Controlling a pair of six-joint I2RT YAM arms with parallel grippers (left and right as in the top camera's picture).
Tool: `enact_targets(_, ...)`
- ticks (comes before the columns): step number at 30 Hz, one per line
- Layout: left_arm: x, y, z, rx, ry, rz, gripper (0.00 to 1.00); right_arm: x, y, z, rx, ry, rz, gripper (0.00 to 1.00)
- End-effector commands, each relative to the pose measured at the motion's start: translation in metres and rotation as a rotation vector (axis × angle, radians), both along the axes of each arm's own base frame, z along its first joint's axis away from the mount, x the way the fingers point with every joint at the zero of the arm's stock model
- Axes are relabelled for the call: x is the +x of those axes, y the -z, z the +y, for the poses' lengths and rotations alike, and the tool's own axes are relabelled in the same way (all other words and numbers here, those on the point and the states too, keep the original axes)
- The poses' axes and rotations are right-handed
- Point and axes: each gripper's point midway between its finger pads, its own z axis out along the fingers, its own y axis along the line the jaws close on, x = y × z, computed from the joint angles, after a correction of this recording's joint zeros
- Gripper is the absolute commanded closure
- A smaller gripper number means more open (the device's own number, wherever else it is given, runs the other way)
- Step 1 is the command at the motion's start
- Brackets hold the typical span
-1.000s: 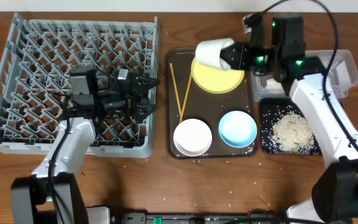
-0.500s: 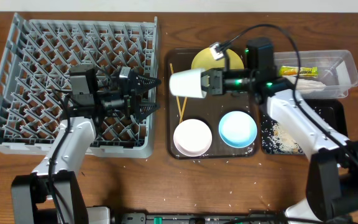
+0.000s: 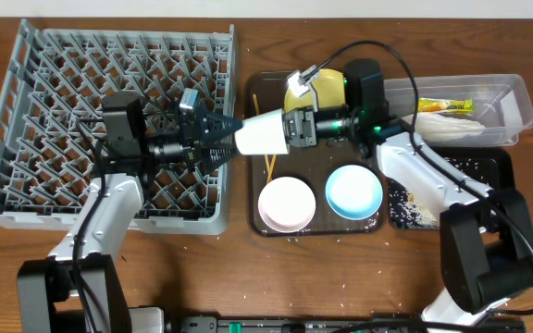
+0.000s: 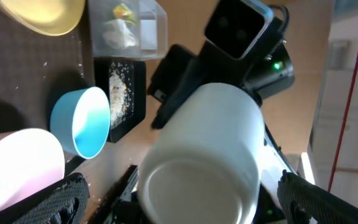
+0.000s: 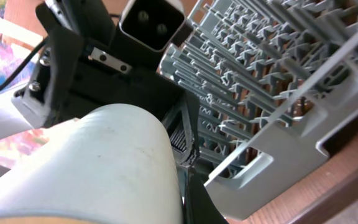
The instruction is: Sort waste into correct bins and load items into the dishwasher
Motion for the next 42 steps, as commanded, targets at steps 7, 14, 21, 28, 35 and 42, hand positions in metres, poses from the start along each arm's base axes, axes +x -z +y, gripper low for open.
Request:
enact_targets(7, -0.015, -0.012, -0.007, -0.044, 0.098, -0.077, 0.02, -0.008, 0.003, 0.015, -0.001, -0.023, -0.012, 0.99)
enact_targets(14, -0.029, -0.016, -0.038, -0.044, 0.193, -0.113, 0.02, -0.006, 0.005, 0.022, -0.015, 0.001, -0.022, 0.99)
enact_targets(21, -0.028, -0.016, -0.038, -0.040, 0.190, -0.117, 0.09, -0.011, 0.005, 0.023, -0.015, -0.020, -0.003, 0.99)
enact_targets(28, -0.026, -0.016, -0.038, -0.036, 0.183, -0.131, 0.11, -0.015, 0.005, 0.022, -0.008, -0.040, 0.012, 0.99)
enact_targets(35, -0.016, -0.019, -0.023, -0.031, 0.134, -0.161, 0.15, -0.012, 0.007, 0.014, -0.013, -0.030, 0.031, 0.99)
enact_targets(42, -0.013, -0.019, -0.018, -0.030, 0.119, -0.162, 0.23, -0.006, 0.007, 0.008, -0.012, -0.015, 0.034, 0.99)
